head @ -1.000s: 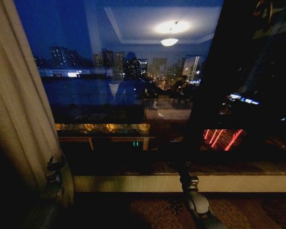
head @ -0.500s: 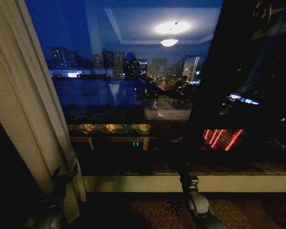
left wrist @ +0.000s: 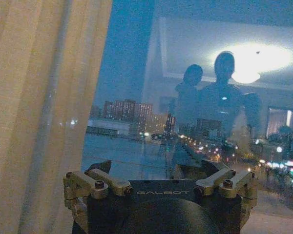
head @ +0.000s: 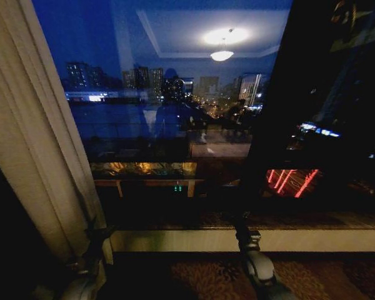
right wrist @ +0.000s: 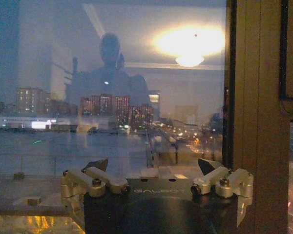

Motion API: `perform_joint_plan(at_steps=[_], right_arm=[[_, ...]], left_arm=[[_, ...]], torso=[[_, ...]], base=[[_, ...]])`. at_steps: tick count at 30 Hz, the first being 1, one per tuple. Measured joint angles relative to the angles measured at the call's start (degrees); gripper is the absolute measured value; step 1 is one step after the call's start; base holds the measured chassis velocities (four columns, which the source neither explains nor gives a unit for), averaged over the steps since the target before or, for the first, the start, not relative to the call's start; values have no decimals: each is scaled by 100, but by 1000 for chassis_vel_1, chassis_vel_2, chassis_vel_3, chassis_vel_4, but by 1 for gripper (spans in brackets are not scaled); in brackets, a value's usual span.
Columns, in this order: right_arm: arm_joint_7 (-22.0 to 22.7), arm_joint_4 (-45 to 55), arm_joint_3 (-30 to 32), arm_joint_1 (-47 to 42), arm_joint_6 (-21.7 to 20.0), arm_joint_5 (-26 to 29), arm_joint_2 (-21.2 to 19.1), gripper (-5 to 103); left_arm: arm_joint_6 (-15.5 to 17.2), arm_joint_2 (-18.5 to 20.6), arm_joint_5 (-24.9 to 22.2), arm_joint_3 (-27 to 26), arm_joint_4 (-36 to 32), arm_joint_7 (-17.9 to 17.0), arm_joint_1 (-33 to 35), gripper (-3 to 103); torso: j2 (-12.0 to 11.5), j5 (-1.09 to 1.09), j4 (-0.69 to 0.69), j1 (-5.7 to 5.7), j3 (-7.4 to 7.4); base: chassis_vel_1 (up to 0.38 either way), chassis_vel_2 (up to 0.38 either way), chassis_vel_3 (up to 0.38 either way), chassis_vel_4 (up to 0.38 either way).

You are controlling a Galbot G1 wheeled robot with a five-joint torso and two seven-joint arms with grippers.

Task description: Open the curtains by pulling them apart, changing their state from closed to fully open.

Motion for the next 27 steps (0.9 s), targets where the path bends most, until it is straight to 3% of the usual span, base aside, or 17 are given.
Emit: perform_joint_plan(at_steps=[27], right_arm=[[0, 0, 0, 0, 0, 0, 0, 100]], left_arm=[[-23, 19, 28, -3, 50, 12, -22, 100]], torso=[[0, 0, 1, 0, 0]], base=[[-16, -16, 17, 19]])
